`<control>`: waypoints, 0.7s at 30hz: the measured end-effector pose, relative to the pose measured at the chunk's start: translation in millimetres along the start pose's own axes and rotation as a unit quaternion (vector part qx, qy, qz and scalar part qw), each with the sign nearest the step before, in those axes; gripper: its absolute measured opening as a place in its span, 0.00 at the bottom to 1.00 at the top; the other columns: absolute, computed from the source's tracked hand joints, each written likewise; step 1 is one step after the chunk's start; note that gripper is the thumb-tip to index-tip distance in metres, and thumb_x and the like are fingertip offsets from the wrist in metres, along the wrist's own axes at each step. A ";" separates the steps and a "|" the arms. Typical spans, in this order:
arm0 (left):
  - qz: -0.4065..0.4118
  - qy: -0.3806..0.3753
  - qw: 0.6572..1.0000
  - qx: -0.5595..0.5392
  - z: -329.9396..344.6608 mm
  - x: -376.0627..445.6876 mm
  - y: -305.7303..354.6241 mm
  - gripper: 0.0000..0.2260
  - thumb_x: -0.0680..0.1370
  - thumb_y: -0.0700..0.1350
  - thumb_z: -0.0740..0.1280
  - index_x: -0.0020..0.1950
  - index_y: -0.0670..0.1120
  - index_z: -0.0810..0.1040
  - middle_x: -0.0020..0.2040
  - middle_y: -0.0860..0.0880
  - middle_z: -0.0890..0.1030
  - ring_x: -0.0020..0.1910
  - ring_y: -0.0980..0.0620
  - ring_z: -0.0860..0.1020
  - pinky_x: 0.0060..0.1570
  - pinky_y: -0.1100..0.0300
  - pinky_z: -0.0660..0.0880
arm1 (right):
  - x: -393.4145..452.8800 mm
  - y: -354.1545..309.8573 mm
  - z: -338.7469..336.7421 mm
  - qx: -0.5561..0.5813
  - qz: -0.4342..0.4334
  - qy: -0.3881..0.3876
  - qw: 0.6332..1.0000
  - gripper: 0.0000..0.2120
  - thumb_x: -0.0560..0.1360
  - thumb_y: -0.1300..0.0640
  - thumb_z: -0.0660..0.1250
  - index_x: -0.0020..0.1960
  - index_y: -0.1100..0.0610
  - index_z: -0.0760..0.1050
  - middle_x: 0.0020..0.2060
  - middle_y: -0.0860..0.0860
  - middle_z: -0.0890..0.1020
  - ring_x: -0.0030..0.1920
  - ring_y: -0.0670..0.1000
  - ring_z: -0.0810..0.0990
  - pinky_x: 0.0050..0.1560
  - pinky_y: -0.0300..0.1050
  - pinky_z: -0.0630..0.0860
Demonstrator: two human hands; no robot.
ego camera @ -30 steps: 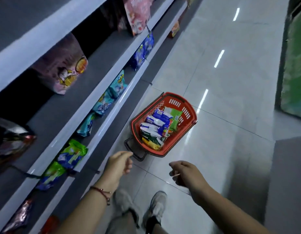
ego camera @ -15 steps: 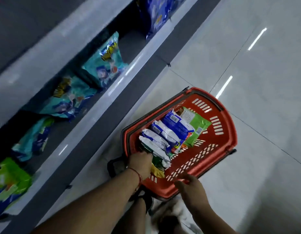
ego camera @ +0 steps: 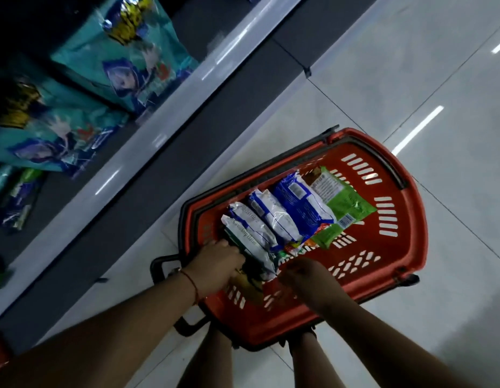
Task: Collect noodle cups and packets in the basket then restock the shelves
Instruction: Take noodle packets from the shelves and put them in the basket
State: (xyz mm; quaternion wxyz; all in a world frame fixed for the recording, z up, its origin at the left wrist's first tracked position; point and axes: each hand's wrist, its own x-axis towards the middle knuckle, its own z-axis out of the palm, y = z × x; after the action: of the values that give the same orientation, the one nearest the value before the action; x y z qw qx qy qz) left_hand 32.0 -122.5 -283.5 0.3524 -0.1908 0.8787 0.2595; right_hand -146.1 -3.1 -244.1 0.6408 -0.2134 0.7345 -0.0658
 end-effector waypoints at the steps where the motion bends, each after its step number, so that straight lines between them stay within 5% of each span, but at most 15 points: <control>1: 0.023 0.037 0.998 -0.036 -8.2 -10.7 2.0 0.03 0.77 0.42 0.66 0.49 0.47 0.77 0.51 0.49 0.77 0.56 0.47 0.74 0.53 0.54 0.69 | -6.4 -7.0 -4.0 -0.020 -0.023 -0.019 0.999 0.22 0.77 0.50 0.68 0.68 0.55 0.71 0.60 0.54 0.80 0.54 0.52 0.82 0.58 0.54 0.79; 3: 0.063 0.072 0.990 -0.108 -34.1 -30.8 13.7 0.03 0.77 0.43 0.68 0.48 0.51 0.75 0.55 0.52 0.76 0.61 0.51 0.71 0.59 0.54 0.71 | -21.2 -24.8 -11.4 -0.076 -0.093 -0.052 0.991 0.37 0.72 0.47 0.73 0.76 0.53 0.61 0.69 0.52 0.71 0.65 0.54 0.75 0.65 0.54 0.75; 5: 0.070 0.069 0.975 -0.200 -73.2 -48.9 29.3 0.05 0.79 0.48 0.65 0.47 0.57 0.71 0.56 0.57 0.74 0.63 0.57 0.68 0.62 0.57 0.69 | -35.3 -45.4 -14.1 -0.095 -0.173 -0.091 0.976 0.41 0.70 0.48 0.76 0.76 0.50 0.59 0.68 0.49 0.71 0.67 0.52 0.72 0.68 0.52 0.73; 8: 0.033 0.116 0.951 -0.286 -134.9 -67.5 50.3 0.04 0.79 0.52 0.65 0.46 0.60 0.71 0.50 0.60 0.73 0.54 0.62 0.71 0.53 0.58 0.74 | -54.0 -74.5 -29.1 -0.126 -0.229 -0.049 0.964 0.27 0.71 0.50 0.74 0.66 0.48 0.68 0.53 0.43 0.79 0.53 0.45 0.80 0.59 0.46 0.78; 11: 0.012 0.245 0.907 -0.343 -172.8 -66.2 63.1 0.03 0.77 0.49 0.69 0.49 0.54 0.78 0.52 0.59 0.74 0.54 0.61 0.73 0.54 0.62 0.73 | -70.9 -99.2 -68.0 -0.155 -0.235 0.010 0.959 0.13 0.74 0.52 0.71 0.56 0.49 0.74 0.47 0.46 0.82 0.47 0.46 0.82 0.53 0.42 0.79; 14: -0.057 0.323 0.838 -0.437 -199.2 -57.8 64.7 0.15 0.78 0.53 0.68 0.64 0.58 0.73 0.64 0.58 0.70 0.63 0.61 0.70 0.61 0.62 0.70 | -91.0 -111.2 -111.4 0.019 -0.199 0.021 0.980 0.06 0.75 0.59 0.70 0.50 0.51 0.77 0.45 0.52 0.86 0.44 0.52 0.86 0.51 0.49 0.82; 17: -0.102 0.325 0.764 -0.548 -225.7 -68.6 65.0 0.31 0.74 0.63 0.68 0.73 0.65 0.58 0.71 0.56 0.66 0.69 0.57 0.68 0.62 0.55 0.70 | -121.7 -121.6 -139.5 0.220 -0.160 0.009 0.962 0.13 0.74 0.60 0.70 0.58 0.56 0.79 0.50 0.54 0.86 0.49 0.56 0.86 0.55 0.54 0.81; 21: -0.131 0.343 0.725 -0.582 -259.5 -119.6 77.0 0.38 0.70 0.64 0.71 0.76 0.63 0.55 0.72 0.55 0.67 0.71 0.56 0.67 0.63 0.58 0.66 | -193.3 -151.4 -153.2 0.329 -0.173 -0.002 0.929 0.22 0.70 0.56 0.71 0.63 0.59 0.77 0.54 0.57 0.85 0.53 0.59 0.85 0.53 0.52 0.82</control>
State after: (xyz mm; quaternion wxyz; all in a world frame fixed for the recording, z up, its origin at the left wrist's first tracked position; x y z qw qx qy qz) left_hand -61.7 -196.5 -12.7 -0.1227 -0.5480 0.5821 0.5881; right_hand -243.0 -89.6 14.5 0.6550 -0.1146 0.6224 -0.4128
